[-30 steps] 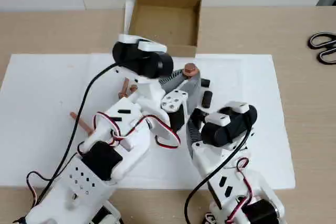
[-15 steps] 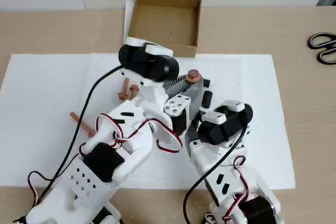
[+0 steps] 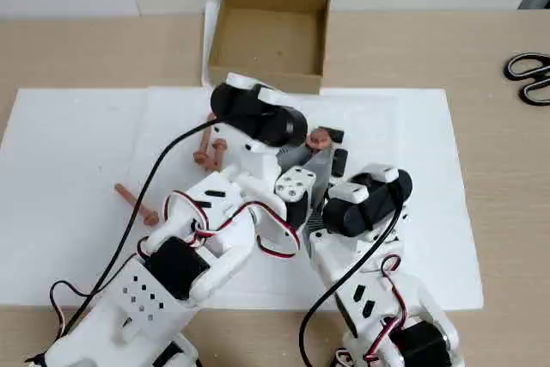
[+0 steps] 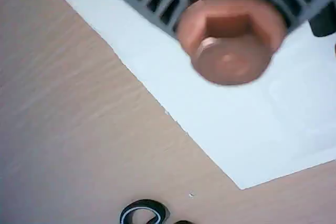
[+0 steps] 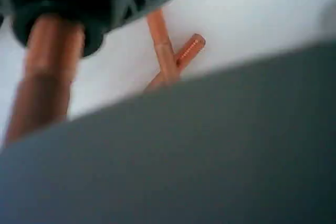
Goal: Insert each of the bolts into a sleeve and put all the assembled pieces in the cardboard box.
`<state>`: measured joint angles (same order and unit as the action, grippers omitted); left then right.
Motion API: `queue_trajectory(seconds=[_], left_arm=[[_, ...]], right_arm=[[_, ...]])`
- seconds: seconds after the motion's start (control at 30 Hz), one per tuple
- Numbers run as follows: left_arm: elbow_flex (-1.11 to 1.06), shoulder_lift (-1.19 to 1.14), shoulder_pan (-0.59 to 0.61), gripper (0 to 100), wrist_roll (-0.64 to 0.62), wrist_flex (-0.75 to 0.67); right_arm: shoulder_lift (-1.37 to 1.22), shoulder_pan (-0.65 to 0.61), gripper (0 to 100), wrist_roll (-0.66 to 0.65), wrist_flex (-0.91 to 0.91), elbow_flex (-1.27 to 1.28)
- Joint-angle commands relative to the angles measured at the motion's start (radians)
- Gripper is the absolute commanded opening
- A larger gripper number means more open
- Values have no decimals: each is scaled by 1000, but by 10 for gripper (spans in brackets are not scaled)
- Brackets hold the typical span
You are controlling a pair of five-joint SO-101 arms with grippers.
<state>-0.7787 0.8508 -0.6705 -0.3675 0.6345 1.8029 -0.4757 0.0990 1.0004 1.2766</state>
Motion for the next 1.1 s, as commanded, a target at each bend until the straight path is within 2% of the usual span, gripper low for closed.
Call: queue_trajectory(seconds=[0.0,0.23,0.5,0.57,0.7,0.77,0.9,1.07], left_arm=[[1,29,2,6,12,5],[2,26,-48,6,15,130],[-44,29,-55,9,58,133],[-45,31,-52,51,54,135],[-45,32,-52,212,52,140],[-39,32,-52,258,51,147],[84,32,-44,273,51,302],[286,32,77,274,51,485]], right_arm=[[10,-4,4,2,-27,-8],[10,-4,4,2,-27,-8],[10,-2,4,2,-25,-8],[10,-2,4,2,-25,-8],[10,-2,4,2,-25,-8],[10,-2,4,2,-25,-8],[10,-4,4,2,-24,-8],[10,-4,4,2,-27,-8]])
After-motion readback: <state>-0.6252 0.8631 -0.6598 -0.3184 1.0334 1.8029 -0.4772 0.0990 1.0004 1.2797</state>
